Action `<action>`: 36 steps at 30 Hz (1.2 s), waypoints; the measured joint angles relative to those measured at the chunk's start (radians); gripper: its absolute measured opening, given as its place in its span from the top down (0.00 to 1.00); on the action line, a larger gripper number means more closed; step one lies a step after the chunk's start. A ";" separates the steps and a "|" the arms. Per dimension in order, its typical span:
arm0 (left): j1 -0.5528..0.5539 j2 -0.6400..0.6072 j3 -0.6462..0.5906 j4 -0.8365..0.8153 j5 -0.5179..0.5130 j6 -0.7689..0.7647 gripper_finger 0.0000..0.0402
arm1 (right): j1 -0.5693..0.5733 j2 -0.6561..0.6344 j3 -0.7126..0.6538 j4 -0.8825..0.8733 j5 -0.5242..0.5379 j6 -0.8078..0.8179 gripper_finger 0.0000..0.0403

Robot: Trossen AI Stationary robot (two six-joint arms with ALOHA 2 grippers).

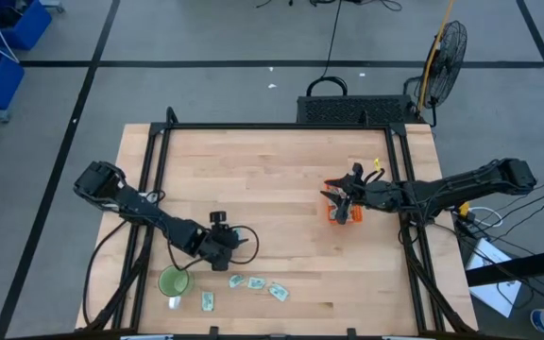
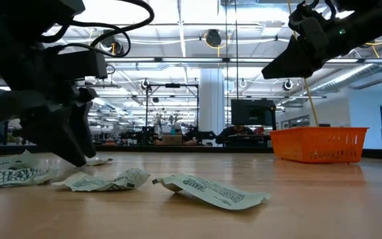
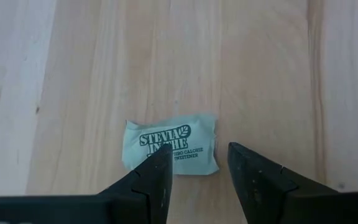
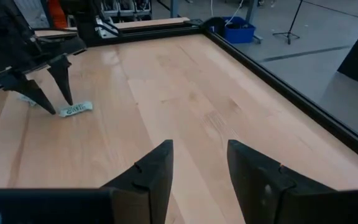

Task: Pick and place Stevia / Truvia into bins
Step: Put the stevia packet into the orange basket

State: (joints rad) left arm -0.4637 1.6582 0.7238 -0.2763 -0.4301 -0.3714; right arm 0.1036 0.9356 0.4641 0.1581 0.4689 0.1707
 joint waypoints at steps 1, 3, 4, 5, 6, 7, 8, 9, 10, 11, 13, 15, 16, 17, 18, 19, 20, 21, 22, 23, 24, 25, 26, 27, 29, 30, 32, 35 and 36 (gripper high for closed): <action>0.000 0.000 0.000 0.000 0.000 0.000 0.61 | 0.000 0.000 0.000 0.000 0.000 0.000 0.65; 0.002 0.001 0.000 0.000 0.006 0.000 0.66 | 0.000 0.000 0.000 0.000 -0.001 0.000 0.65; 0.003 0.001 0.000 0.000 0.012 -0.002 0.70 | 0.000 0.000 0.000 0.001 -0.001 0.000 0.65; 0.003 0.001 0.000 0.000 0.016 -0.003 0.74 | 0.001 0.000 0.000 0.003 -0.001 0.000 0.64; 0.003 0.001 0.000 0.001 0.020 -0.003 0.79 | 0.002 0.004 0.000 0.009 -0.001 0.000 0.64; 0.003 0.001 0.000 0.001 0.027 -0.001 0.83 | 0.002 0.009 0.000 0.018 -0.001 0.000 0.63; 0.003 0.001 0.000 0.001 0.034 0.000 0.88 | 0.002 0.014 0.000 0.028 -0.003 0.000 0.63; 0.003 0.001 -0.001 0.000 0.034 0.000 0.93 | 0.002 0.023 0.000 0.043 -0.007 0.000 0.62; 0.003 0.002 0.000 0.000 0.033 -0.003 0.96 | 0.002 0.034 0.000 0.066 -0.021 0.000 0.62; 0.003 0.002 0.000 0.000 0.029 -0.004 0.98 | 0.002 0.047 0.000 0.085 -0.033 -0.001 0.61; 0.004 -0.003 0.000 -0.001 0.019 -0.002 0.97 | 0.002 0.078 0.000 0.128 -0.055 -0.007 0.61; 0.005 -0.008 0.006 0.001 0.010 0.010 0.98 | 0.002 0.114 0.000 0.176 -0.070 -0.012 0.61; 0.007 -0.016 0.009 -0.003 0.002 0.025 0.99 | 0.002 0.134 0.000 0.205 -0.089 -0.021 0.61; 0.008 -0.025 0.017 -0.011 0.001 0.042 0.99 | 0.001 0.154 0.000 0.230 -0.114 -0.035 0.61; 0.009 -0.036 0.029 -0.007 -0.002 0.061 0.99 | 0.001 0.179 0.000 0.257 -0.142 -0.052 0.61; 0.011 -0.050 0.043 0.005 -0.003 0.080 0.99 | 0.002 0.205 0.000 0.289 -0.169 -0.068 0.61; 0.015 -0.064 0.055 0.016 -0.002 0.096 0.99 | 0.002 0.232 0.000 0.323 -0.195 -0.086 0.61; 0.018 -0.079 0.062 0.021 0.002 0.110 0.99 | 0.002 0.262 0.000 0.359 -0.221 -0.109 0.61; 0.025 -0.092 0.067 0.021 0.005 0.120 0.99 | 0.003 0.293 0.000 0.403 -0.248 -0.138 0.61; 0.035 -0.101 0.069 0.035 0.013 0.132 0.99 | 0.005 0.325 0.000 0.449 -0.274 -0.176 0.61; 0.043 -0.110 0.071 0.061 0.029 0.138 0.99 | 0.008 0.359 0.000 0.498 -0.297 -0.216 0.61; 0.053 -0.122 0.072 0.086 0.051 0.139 0.99 | 0.013 0.395 0.000 0.553 -0.315 -0.260 0.61; 0.065 -0.134 0.072 0.106 0.078 0.136 0.99 | 0.020 0.431 0.000 0.606 -0.325 -0.306 0.61; 0.078 -0.142 0.073 0.133 0.118 0.131 0.99 | 0.026 0.467 0.000 0.654 -0.341 -0.353 0.61; 0.104 -0.144 0.075 0.179 0.221 0.126 0.99 | 0.042 0.537 0.000 0.738 -0.374 -0.439 0.61; 0.118 -0.145 0.074 0.201 0.267 0.123 0.99 | 0.050 0.573 0.001 0.779 -0.392 -0.473 0.61; 0.148 -0.147 0.074 0.277 0.359 0.125 0.99 | 0.065 0.639 0.011 0.833 -0.420 -0.508 0.61; 0.190 -0.148 0.075 0.352 0.461 0.147 0.99 | 0.077 0.720 0.053 0.875 -0.424 -0.493 0.61; 0.202 -0.148 0.075 0.375 0.485 0.160 0.99 | 0.078 0.740 0.068 0.880 -0.424 -0.472 0.61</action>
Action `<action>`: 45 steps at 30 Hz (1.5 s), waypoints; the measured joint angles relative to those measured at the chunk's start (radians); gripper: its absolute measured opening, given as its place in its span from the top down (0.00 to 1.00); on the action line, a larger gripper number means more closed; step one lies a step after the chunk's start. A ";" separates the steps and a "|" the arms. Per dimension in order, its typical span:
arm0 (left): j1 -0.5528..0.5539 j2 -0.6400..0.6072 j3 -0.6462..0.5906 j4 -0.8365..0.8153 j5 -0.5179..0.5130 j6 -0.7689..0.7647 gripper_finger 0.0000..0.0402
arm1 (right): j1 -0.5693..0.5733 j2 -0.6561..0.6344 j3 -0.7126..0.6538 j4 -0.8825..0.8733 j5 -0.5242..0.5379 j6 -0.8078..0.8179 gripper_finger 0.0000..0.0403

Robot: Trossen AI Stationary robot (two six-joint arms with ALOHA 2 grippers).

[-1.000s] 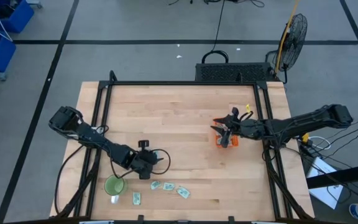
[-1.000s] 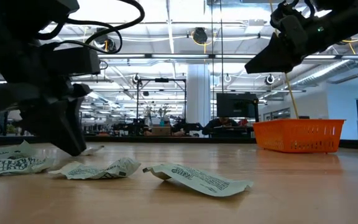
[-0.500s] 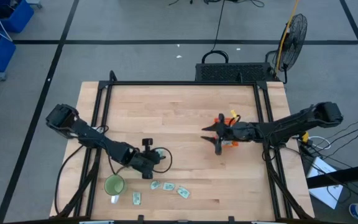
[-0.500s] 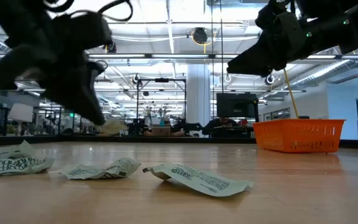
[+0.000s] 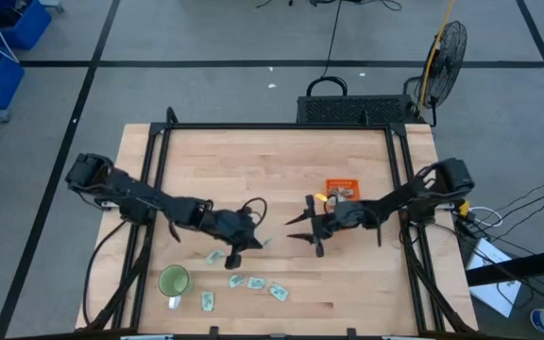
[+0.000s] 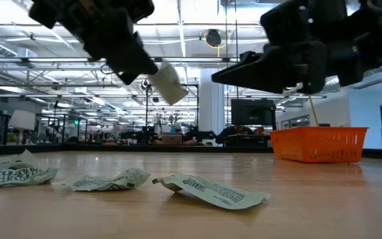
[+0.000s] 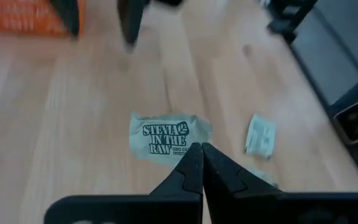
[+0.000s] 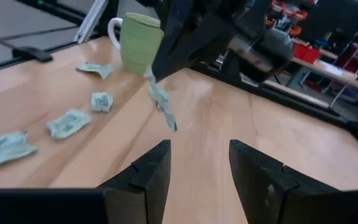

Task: Pick and place Stevia / Truvia into bins
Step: Put the stevia packet into the orange basket

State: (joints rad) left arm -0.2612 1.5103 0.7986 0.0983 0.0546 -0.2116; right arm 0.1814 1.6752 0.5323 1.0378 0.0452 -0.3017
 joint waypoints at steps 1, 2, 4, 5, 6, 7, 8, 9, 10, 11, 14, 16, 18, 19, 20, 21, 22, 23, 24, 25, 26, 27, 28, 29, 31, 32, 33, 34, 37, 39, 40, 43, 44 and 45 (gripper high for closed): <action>0.013 0.000 0.000 0.020 0.020 0.016 0.99 | 0.000 0.020 0.018 0.000 -0.003 0.019 0.61; 0.026 0.000 0.000 0.040 0.040 0.029 0.99 | -0.001 0.039 0.038 -0.001 -0.018 0.032 0.61; 0.049 0.000 0.000 0.062 0.081 0.044 0.99 | -0.004 0.068 0.071 -0.002 -0.066 0.052 0.61; 0.060 0.000 0.000 0.067 0.098 0.046 0.99 | -0.004 0.082 0.091 -0.002 -0.090 0.056 0.61; 0.068 0.000 0.000 0.069 0.109 0.049 0.99 | -0.004 0.094 0.110 -0.001 -0.103 0.062 0.61; 0.075 0.000 0.000 0.070 0.115 0.051 0.99 | -0.004 0.105 0.123 -0.001 -0.104 0.068 0.61; 0.082 0.001 0.000 0.072 0.120 0.055 0.99 | -0.004 0.114 0.135 -0.001 -0.106 0.074 0.61; 0.087 0.002 0.000 0.072 0.122 0.059 0.99 | -0.004 0.126 0.147 -0.001 -0.106 0.079 0.61; 0.089 0.002 0.000 0.072 0.122 0.061 0.99 | -0.004 0.135 0.157 -0.002 -0.105 0.080 0.61; 0.092 0.002 0.000 0.076 0.125 0.066 0.99 | -0.005 0.142 0.163 -0.002 -0.105 0.080 0.61; 0.098 0.002 0.000 0.083 0.129 0.080 0.99 | -0.005 0.159 0.181 -0.002 -0.104 0.081 0.61; 0.098 0.002 0.000 0.085 0.129 0.081 0.99 | -0.005 0.159 0.180 -0.003 -0.104 0.080 0.61; 0.098 0.002 0.000 0.092 0.129 0.082 0.99 | -0.005 0.158 0.181 -0.010 -0.104 0.079 0.62; 0.098 0.002 0.000 0.093 0.129 0.084 0.99 | -0.005 0.156 0.181 -0.011 -0.104 0.079 0.64; 0.098 0.002 0.000 0.095 0.128 0.086 0.99 | -0.005 0.156 0.181 -0.013 -0.104 0.077 0.65; 0.098 0.002 0.000 0.096 0.127 0.087 0.99 | -0.005 0.154 0.181 -0.017 -0.103 0.076 0.67; 0.098 0.002 0.000 0.099 0.122 0.087 0.99 | -0.005 0.154 0.181 -0.018 -0.103 0.076 0.70; 0.100 0.002 0.000 0.106 0.121 0.087 0.99 | -0.005 0.154 0.181 -0.020 -0.103 0.076 0.72; 0.102 0.002 0.000 0.114 0.120 0.086 0.99 | -0.005 0.154 0.181 -0.025 -0.103 0.076 0.75; 0.104 0.002 0.000 0.126 0.120 0.086 0.99 | -0.005 0.154 0.181 -0.028 -0.102 0.076 0.78; 0.104 0.002 0.000 0.139 0.114 0.086 0.99 | -0.005 0.154 0.181 -0.028 -0.101 0.076 0.81; 0.104 0.002 0.000 0.146 0.098 0.087 0.98 | -0.005 0.154 0.181 -0.027 -0.100 0.076 0.85; 0.104 0.002 0.000 0.149 0.077 0.087 0.98 | -0.005 0.154 0.181 -0.026 -0.100 0.076 0.88; 0.104 0.002 0.000 0.147 0.060 0.092 0.98 | -0.006 0.154 0.181 -0.026 -0.099 0.076 0.92; 0.104 0.002 0.000 0.136 0.049 0.102 0.98 | -0.010 0.154 0.181 -0.028 -0.099 0.074 0.98; 0.104 0.002 0.000 0.134 0.049 0.102 0.98 | -0.012 0.154 0.181 -0.031 -0.099 0.074 0.99; 0.104 0.002 0.000 0.133 0.049 0.101 0.97 | -0.017 0.154 0.181 -0.033 -0.099 0.078 0.98; 0.104 0.002 0.000 0.132 0.049 0.101 0.97 | -0.019 0.154 0.181 -0.036 -0.099 0.082 0.98; 0.098 0.002 0.000 0.128 0.046 0.106 0.95 | -0.027 0.154 0.181 -0.048 -0.099 0.096 0.97; 0.096 0.002 0.000 0.127 0.027 0.111 0.93 | -0.031 0.154 0.181 -0.050 -0.099 0.099 0.99; 0.095 0.002 0.000 0.121 0.013 0.113 0.91 | -0.031 0.154 0.181 -0.050 -0.099 0.099 0.99; 0.095 0.002 0.000 0.073 -0.054 0.113 0.83 | -0.031 0.154 0.181 -0.050 -0.098 0.099 0.99; 0.095 0.002 0.000 0.052 -0.077 0.113 0.81 | -0.031 0.154 0.181 -0.050 -0.094 0.099 0.98; 0.095 0.003 0.000 0.034 -0.098 0.111 0.78 | -0.031 0.154 0.181 -0.048 -0.079 0.099 0.98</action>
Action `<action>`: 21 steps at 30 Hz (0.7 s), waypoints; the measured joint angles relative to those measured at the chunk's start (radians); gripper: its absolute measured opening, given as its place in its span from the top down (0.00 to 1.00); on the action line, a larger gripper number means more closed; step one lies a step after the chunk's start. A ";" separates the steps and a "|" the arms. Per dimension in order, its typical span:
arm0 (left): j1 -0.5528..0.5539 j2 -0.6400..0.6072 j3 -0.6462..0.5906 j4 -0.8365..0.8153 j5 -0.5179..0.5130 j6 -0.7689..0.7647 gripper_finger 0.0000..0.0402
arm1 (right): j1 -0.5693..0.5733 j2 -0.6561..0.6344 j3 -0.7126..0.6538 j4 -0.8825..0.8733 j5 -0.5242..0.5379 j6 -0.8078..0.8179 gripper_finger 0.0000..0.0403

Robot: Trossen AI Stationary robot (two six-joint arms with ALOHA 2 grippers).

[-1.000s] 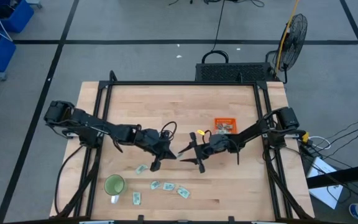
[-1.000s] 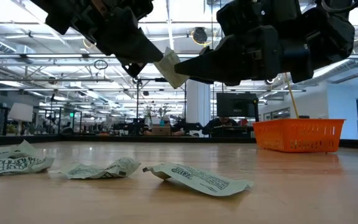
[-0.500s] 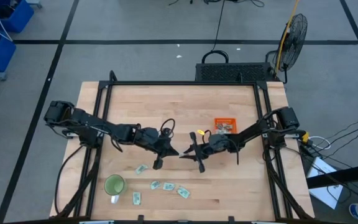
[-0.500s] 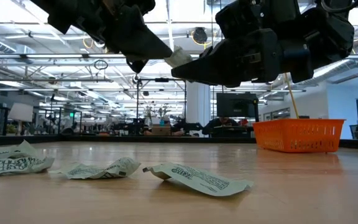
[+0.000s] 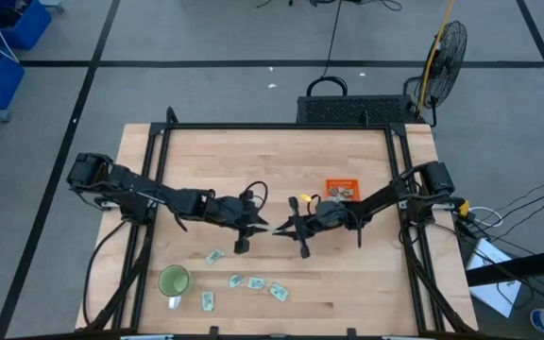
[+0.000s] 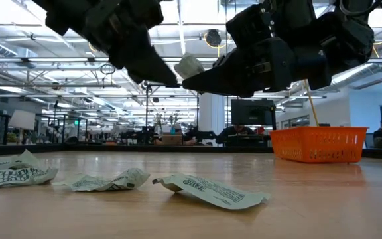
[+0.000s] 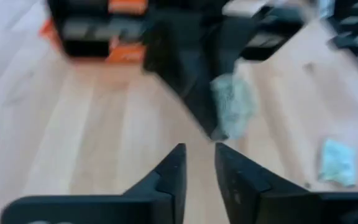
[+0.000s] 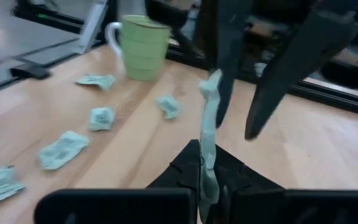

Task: Pick and place Stevia / Truvia into bins
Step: Put the stevia packet into the orange basket

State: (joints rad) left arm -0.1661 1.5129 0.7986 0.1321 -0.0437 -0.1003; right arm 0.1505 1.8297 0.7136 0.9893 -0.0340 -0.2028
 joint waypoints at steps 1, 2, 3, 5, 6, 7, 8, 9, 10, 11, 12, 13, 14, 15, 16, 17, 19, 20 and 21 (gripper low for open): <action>0.000 0.000 0.000 -0.016 -0.019 -0.008 0.75 | 0.000 0.000 0.000 0.001 0.029 0.000 0.98; 0.000 0.001 0.000 -0.029 -0.035 -0.014 0.72 | 0.000 -0.001 0.000 -0.003 0.066 -0.002 0.98; 0.000 0.001 0.000 -0.039 -0.043 -0.020 0.70 | 0.000 -0.008 0.000 -0.020 0.109 -0.009 0.98; 0.000 -0.001 0.000 -0.054 -0.041 -0.038 0.65 | 0.000 -0.046 0.000 -0.117 0.212 -0.054 0.99; 0.000 -0.001 0.000 -0.064 -0.033 -0.045 0.64 | 0.000 -0.073 0.000 -0.185 0.271 -0.073 0.99; 0.000 -0.001 0.000 -0.075 -0.028 -0.058 0.62 | 0.000 -0.107 0.000 -0.269 0.335 -0.083 0.99; 0.000 -0.001 0.000 -0.093 -0.024 -0.071 0.62 | 0.000 -0.146 0.000 -0.371 0.404 -0.088 0.99; 0.000 -0.002 0.000 -0.117 -0.016 -0.082 0.61 | 0.003 -0.187 0.000 -0.477 0.473 -0.092 0.99; 0.000 -0.002 0.000 -0.145 -0.011 -0.091 0.61 | 0.009 -0.234 0.000 -0.587 0.541 -0.090 0.99; 0.000 -0.002 0.000 -0.177 -0.009 -0.095 0.61 | 0.016 -0.286 0.000 -0.698 0.602 -0.070 0.98; 0.000 -0.002 0.000 -0.210 -0.009 -0.099 0.61 | 0.023 -0.337 0.000 -0.803 0.654 -0.033 0.98; 0.000 -0.002 0.000 -0.244 -0.009 -0.106 0.61 | 0.030 -0.388 0.000 -0.895 0.687 0.020 0.98; 0.000 -0.002 0.000 -0.278 -0.010 -0.117 0.61 | 0.035 -0.440 0.000 -0.982 0.697 0.081 0.98; 0.000 -0.002 0.000 -0.309 -0.010 -0.127 0.60 | 0.037 -0.493 0.000 -1.065 0.698 0.150 0.98; 0.000 -0.002 0.000 -0.336 -0.010 -0.141 0.60 | 0.038 -0.541 0.000 -1.147 0.694 0.228 0.98; 0.000 -0.002 0.000 -0.358 -0.010 -0.152 0.60 | 0.037 -0.587 0.000 -1.223 0.685 0.310 0.99; -0.001 -0.003 0.000 -0.394 -0.009 -0.179 0.60 | 0.031 -0.664 0.000 -1.372 0.664 0.482 0.99; -0.001 -0.003 0.000 -0.406 -0.009 -0.196 0.60 | 0.028 -0.693 0.000 -1.448 0.660 0.562 0.99; -0.001 -0.003 0.000 -0.417 -0.009 -0.213 0.60 | 0.026 -0.716 0.000 -1.518 0.661 0.628 0.99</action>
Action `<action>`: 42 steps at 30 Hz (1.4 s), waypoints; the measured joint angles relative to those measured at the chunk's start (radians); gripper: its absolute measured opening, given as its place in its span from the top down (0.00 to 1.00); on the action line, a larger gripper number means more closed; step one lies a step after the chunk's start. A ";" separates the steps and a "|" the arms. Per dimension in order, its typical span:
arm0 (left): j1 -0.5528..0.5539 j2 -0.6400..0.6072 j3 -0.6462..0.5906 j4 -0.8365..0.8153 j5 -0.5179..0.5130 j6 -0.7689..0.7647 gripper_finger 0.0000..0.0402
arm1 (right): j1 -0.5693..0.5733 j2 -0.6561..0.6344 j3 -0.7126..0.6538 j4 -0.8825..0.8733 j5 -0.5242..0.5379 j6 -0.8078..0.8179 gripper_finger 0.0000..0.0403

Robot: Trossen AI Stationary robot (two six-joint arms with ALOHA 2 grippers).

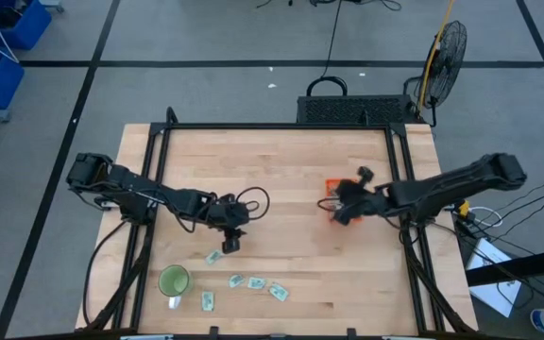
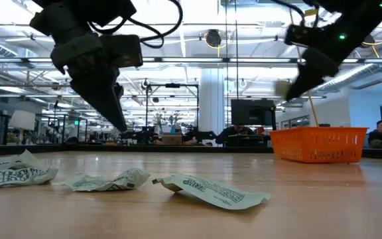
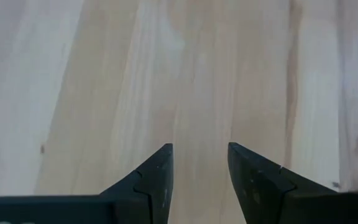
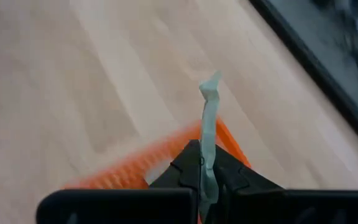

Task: Pick and place Stevia / Truvia into bins
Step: Put the stevia packet into the orange basket

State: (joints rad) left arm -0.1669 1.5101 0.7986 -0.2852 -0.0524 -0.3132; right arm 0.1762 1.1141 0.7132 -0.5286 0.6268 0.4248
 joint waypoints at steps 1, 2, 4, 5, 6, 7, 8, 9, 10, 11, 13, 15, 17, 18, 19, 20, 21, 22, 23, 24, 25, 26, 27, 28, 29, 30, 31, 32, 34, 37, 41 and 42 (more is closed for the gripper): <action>0.000 0.000 0.000 -0.012 0.001 -0.017 0.60 | 0.000 -0.018 -0.001 -0.059 0.001 0.054 0.99; 0.000 0.000 0.000 -0.024 0.001 -0.032 0.60 | -0.001 -0.031 -0.011 -0.097 0.005 0.096 0.99; -0.002 0.000 0.000 -0.044 0.001 -0.060 0.60 | -0.001 -0.048 -0.051 -0.116 0.004 0.131 0.99; -0.004 0.000 0.000 -0.053 0.001 -0.070 0.60 | -0.001 -0.052 -0.075 -0.109 0.003 0.130 0.99; -0.006 0.000 0.000 -0.061 0.001 -0.084 0.60 | -0.002 -0.054 -0.097 -0.094 -0.001 0.123 0.98; -0.008 0.000 0.000 -0.067 0.001 -0.101 0.60 | -0.006 -0.055 -0.119 -0.081 -0.006 0.115 0.98; -0.012 0.000 0.000 -0.072 0.001 -0.123 0.60 | -0.014 -0.055 -0.138 -0.073 -0.023 0.111 0.97; -0.015 0.000 0.000 -0.078 0.002 -0.145 0.60 | -0.025 -0.054 -0.152 -0.069 -0.044 0.112 0.96; -0.019 0.000 0.000 -0.084 0.002 -0.161 0.60 | -0.039 -0.053 -0.164 -0.067 -0.060 0.114 0.95; -0.023 0.000 0.000 -0.087 0.002 -0.172 0.60 | -0.054 -0.053 -0.174 -0.060 -0.073 0.116 0.94; -0.032 0.000 0.000 -0.103 0.002 -0.191 0.60 | -0.080 -0.053 -0.194 -0.028 -0.088 0.112 0.91; -0.041 -0.001 0.000 -0.121 0.002 -0.207 0.60 | -0.101 -0.053 -0.208 0.014 -0.109 0.086 0.88; -0.053 -0.001 0.000 -0.155 0.002 -0.239 0.60 | -0.112 -0.053 -0.214 0.057 -0.109 0.053 0.85; -0.059 -0.001 0.000 -0.172 0.003 -0.254 0.60 | -0.116 -0.053 -0.214 0.074 -0.109 0.036 0.83; -0.067 -0.001 0.000 -0.190 0.003 -0.270 0.60 | -0.118 -0.053 -0.214 0.093 -0.108 0.017 0.82; -0.074 -0.001 0.000 -0.210 0.006 -0.287 0.60 | -0.118 -0.053 -0.214 0.117 -0.107 -0.005 0.80; -0.081 -0.002 0.000 -0.231 0.016 -0.301 0.60 | -0.118 -0.053 -0.214 0.142 -0.107 -0.027 0.79; -0.088 -0.002 0.000 -0.253 0.033 -0.315 0.60 | -0.118 -0.054 -0.214 0.167 -0.107 -0.052 0.77; -0.096 -0.002 0.000 -0.271 0.050 -0.327 0.60 | -0.118 -0.054 -0.214 0.191 -0.107 -0.077 0.76; -0.106 -0.002 0.000 -0.287 0.068 -0.337 0.60 | -0.118 -0.054 -0.214 0.218 -0.107 -0.104 0.75; -0.117 -0.002 0.000 -0.300 0.082 -0.351 0.60 | -0.118 -0.054 -0.214 0.245 -0.107 -0.130 0.74; -0.127 -0.002 0.000 -0.312 0.094 -0.366 0.60 | -0.118 -0.054 -0.214 0.273 -0.106 -0.154 0.73; -0.138 -0.002 0.000 -0.321 0.103 -0.380 0.60 | -0.118 -0.054 -0.214 0.304 -0.106 -0.177 0.73; -0.150 -0.002 0.000 -0.327 0.108 -0.386 0.60 | -0.118 -0.054 -0.214 0.335 -0.106 -0.201 0.72; -0.162 -0.002 0.000 -0.328 0.108 -0.389 0.60 | -0.118 -0.054 -0.214 0.368 -0.106 -0.225 0.72; -0.174 -0.002 0.000 -0.329 0.107 -0.389 0.60 | -0.118 -0.054 -0.214 0.403 -0.106 -0.250 0.72; -0.185 -0.002 0.000 -0.329 0.105 -0.389 0.60 | -0.118 -0.054 -0.214 0.438 -0.106 -0.273 0.71; -0.196 -0.002 0.000 -0.329 0.103 -0.389 0.60 | -0.118 -0.054 -0.214 0.474 -0.107 -0.294 0.71; -0.216 -0.002 0.000 -0.329 0.092 -0.389 0.60 | -0.118 -0.054 -0.214 0.542 -0.107 -0.330 0.71; -0.240 -0.002 0.000 -0.329 0.046 -0.390 0.60 | -0.118 -0.054 -0.214 0.628 -0.108 -0.372 0.71; -0.259 -0.002 -0.007 -0.323 -0.016 -0.401 0.60 | -0.118 -0.054 -0.214 0.694 -0.133 -0.420 0.71; -0.261 -0.002 -0.011 -0.322 -0.021 -0.404 0.60 | -0.118 -0.054 -0.214 0.698 -0.155 -0.431 0.71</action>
State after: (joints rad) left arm -0.4281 1.5085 0.7877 -0.6077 -0.0735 -0.7168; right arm 0.0586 1.0603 0.4992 0.1695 0.4721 -0.0064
